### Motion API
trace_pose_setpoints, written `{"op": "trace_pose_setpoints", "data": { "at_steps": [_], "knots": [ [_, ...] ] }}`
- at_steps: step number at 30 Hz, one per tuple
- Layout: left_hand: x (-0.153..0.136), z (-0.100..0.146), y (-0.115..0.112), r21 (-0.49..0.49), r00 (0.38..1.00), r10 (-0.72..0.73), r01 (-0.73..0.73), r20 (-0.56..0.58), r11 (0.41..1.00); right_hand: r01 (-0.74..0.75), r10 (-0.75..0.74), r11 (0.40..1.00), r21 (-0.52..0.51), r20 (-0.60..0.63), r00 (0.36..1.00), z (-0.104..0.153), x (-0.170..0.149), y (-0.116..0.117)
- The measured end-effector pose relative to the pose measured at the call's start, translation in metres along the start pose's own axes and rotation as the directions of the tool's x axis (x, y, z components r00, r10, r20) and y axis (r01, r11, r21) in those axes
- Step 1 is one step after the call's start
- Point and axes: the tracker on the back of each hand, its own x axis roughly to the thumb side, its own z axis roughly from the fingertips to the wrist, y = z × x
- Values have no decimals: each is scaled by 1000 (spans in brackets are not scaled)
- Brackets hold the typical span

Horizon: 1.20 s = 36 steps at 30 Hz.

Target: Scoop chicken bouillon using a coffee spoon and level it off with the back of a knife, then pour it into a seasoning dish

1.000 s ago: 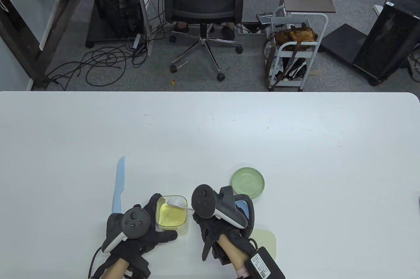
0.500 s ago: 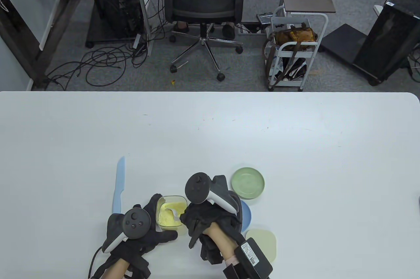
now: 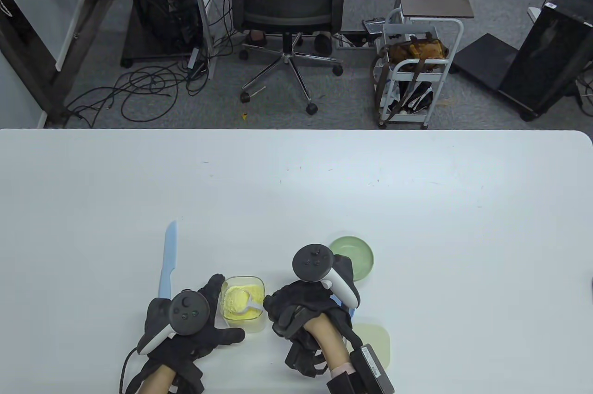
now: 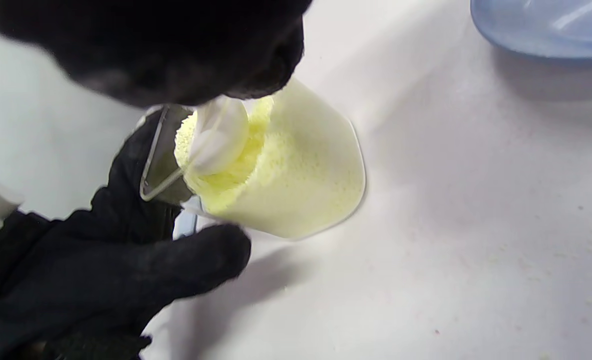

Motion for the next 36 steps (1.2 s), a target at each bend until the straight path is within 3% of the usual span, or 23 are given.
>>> {"op": "trace_pose_setpoints", "data": {
  "at_steps": [3, 6, 8, 10, 12, 14, 17, 20, 29, 36],
  "knots": [
    [-7, 12, 17, -81, 998, -31, 26, -54, 996, 35, -34, 999, -35, 31, 999, 9, 1, -8],
    [-21, 22, 32, 20, 989, -13, 16, -145, 1000, 41, -40, 998, -40, 42, 998, 14, 0, -8],
    [-38, 29, 40, 105, 915, 16, 28, -403, 994, 29, -27, 999, -41, 50, 998, 16, -1, -6],
    [-52, 32, 41, 179, 866, 82, 8, -493, 984, 38, -35, 998, -42, 60, 998, 17, -2, -5],
    [-62, 29, 38, 183, 844, 172, -90, -508, 979, 44, -41, 998, -40, 67, 997, 17, -2, -4],
    [-66, 23, 32, 149, 827, 174, -110, -535, 983, 44, -42, 998, -33, 70, 997, 17, -3, -4],
    [-65, 15, 24, 90, 806, 30, 29, -592, 996, 51, -49, 998, -23, 83, 995, 15, -5, -5],
    [-61, 12, 23, 138, 792, -53, 171, -609, 976, 70, -70, 998, -2, 91, 993, 12, -8, -6],
    [-66, 4, 18, 190, 767, -84, 260, -636, 947, 91, -97, 994, 54, 119, 988, 1, -16, -12],
    [-63, -5, 17, 143, 730, -199, 377, -654, 915, 106, -116, 991, 76, 131, 985, -4, -19, -14]
  ]
}}
